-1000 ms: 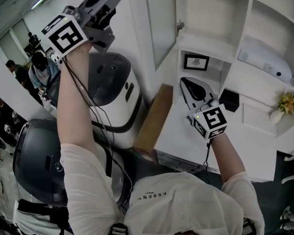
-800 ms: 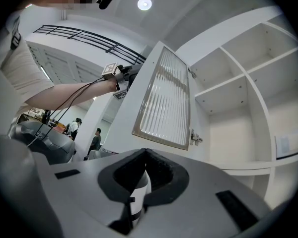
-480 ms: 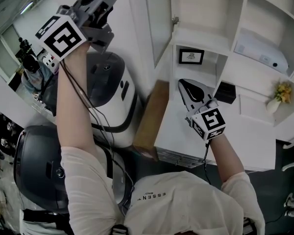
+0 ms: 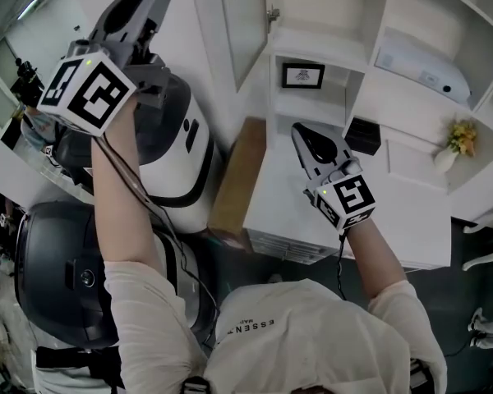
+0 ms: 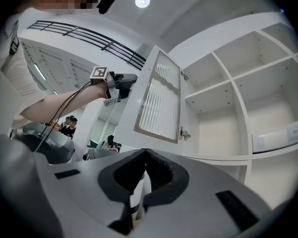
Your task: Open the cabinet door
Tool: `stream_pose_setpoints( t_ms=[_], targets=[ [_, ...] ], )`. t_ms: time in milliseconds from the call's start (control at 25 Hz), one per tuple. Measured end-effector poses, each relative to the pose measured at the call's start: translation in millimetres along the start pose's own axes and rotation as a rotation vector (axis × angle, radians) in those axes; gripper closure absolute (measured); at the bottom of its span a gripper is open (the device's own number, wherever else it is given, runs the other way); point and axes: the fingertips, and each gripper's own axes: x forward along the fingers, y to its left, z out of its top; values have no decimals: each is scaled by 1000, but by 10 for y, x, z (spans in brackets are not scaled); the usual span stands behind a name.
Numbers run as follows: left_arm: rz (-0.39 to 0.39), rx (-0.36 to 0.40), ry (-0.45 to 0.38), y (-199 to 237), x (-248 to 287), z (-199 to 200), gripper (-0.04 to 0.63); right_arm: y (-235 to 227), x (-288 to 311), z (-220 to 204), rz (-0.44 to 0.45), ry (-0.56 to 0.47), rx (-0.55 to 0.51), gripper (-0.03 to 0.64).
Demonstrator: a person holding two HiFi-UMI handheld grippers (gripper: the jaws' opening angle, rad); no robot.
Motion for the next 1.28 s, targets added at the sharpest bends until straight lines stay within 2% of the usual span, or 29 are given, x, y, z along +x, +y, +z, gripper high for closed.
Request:
stream_pose_setpoints(
  t_ms=[80, 240, 360, 480, 560, 760, 840, 920, 1120, 1280],
  targets=[
    [62, 56, -3, -148, -161, -5, 531, 33, -93, 30, 1, -18, -4, 601],
    [100, 175, 36, -589, -366, -119, 531, 117, -284, 39, 21, -16, -1, 601],
    [65, 222, 98, -964, -451, -361, 531, 132, -438, 1, 25, -1, 12, 601],
    [5, 235, 175, -1335, -504, -715, 531, 120, -591, -33, 16, 6, 27, 601],
    [-24, 207, 215, -1542, -538, -974, 531, 99, -681, -51, 6, 10, 30, 601],
    [-48, 50, 266, -1944, -669, -1586, 534, -42, -908, -119, -49, 32, 37, 601],
    [-47, 4, 284, -2082, -737, -1780, 559, -101, -991, -104, -65, 25, 40, 601],
    [-55, -20, 310, -2203, -779, -1969, 592, -153, -1049, -130, -74, 36, 38, 601],
    [-107, -69, 381, -2443, -813, -2455, 592, -306, -1150, -358, -119, 83, 64, 601],
    [-133, -65, 426, -2568, -785, -2747, 593, -442, -1221, -529, -166, 111, 62, 601]
  ],
)
